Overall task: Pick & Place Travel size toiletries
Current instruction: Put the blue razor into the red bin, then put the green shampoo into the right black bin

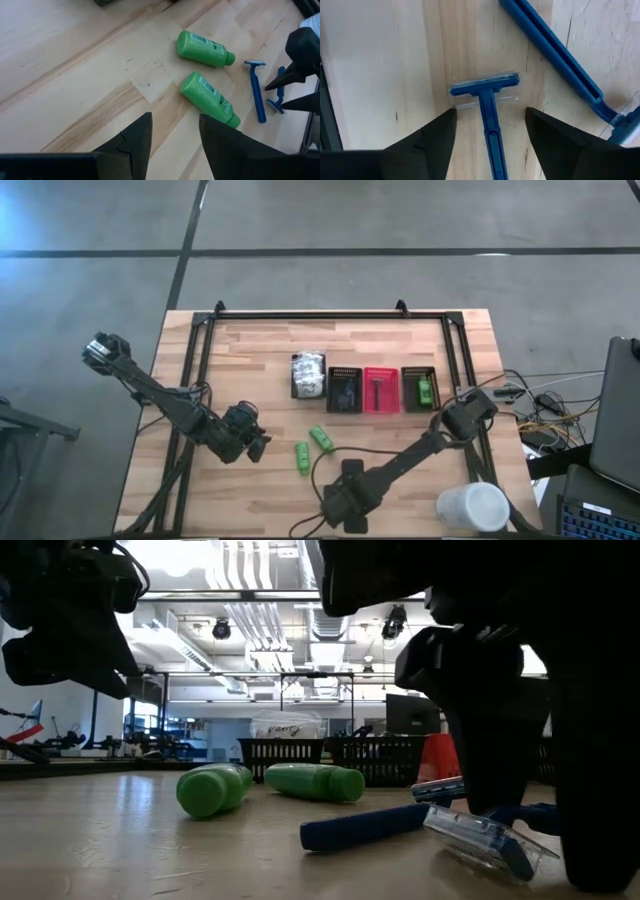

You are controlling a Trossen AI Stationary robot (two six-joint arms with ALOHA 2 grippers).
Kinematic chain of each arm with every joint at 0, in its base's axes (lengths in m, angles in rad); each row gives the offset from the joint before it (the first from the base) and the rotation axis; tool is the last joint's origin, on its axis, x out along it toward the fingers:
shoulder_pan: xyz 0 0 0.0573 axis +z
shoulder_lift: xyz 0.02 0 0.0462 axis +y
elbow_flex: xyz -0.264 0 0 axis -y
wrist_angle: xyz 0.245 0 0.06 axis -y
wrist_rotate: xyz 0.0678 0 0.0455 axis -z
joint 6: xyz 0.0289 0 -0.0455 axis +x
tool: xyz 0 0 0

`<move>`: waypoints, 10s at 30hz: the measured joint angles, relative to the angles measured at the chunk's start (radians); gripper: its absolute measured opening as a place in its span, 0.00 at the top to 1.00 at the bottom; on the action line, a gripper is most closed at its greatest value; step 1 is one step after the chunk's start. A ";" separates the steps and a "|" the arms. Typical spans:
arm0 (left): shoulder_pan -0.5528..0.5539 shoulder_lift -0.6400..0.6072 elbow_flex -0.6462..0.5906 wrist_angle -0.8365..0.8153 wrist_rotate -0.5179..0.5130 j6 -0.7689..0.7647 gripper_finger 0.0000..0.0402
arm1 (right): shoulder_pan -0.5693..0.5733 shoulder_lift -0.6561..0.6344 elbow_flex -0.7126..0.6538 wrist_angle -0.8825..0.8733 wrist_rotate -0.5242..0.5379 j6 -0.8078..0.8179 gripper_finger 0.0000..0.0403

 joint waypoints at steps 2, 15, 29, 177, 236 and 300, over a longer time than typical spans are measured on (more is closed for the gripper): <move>0.000 0.000 0.000 -0.001 0.004 0.007 0.58 | -0.001 0.007 0.009 -0.005 0.001 0.001 0.46; 0.000 0.000 0.000 0.002 0.017 0.071 0.58 | -0.005 0.003 0.050 -0.178 0.021 0.103 0.94; 0.000 0.000 -0.004 0.005 -0.031 0.096 0.58 | -0.190 -0.457 -0.112 -0.509 0.377 0.924 0.92; 0.000 0.000 -0.015 0.006 0.009 -0.010 0.58 | -0.653 -0.754 -0.880 0.106 0.214 0.811 0.85; 0.130 0.424 0.347 -0.001 0.366 -0.006 0.58 | -0.038 -0.630 -0.495 -0.228 0.217 0.970 0.29; 0.156 0.722 0.569 -0.237 0.336 -0.358 0.32 | -0.149 -0.715 -0.618 -0.265 0.382 0.615 0.40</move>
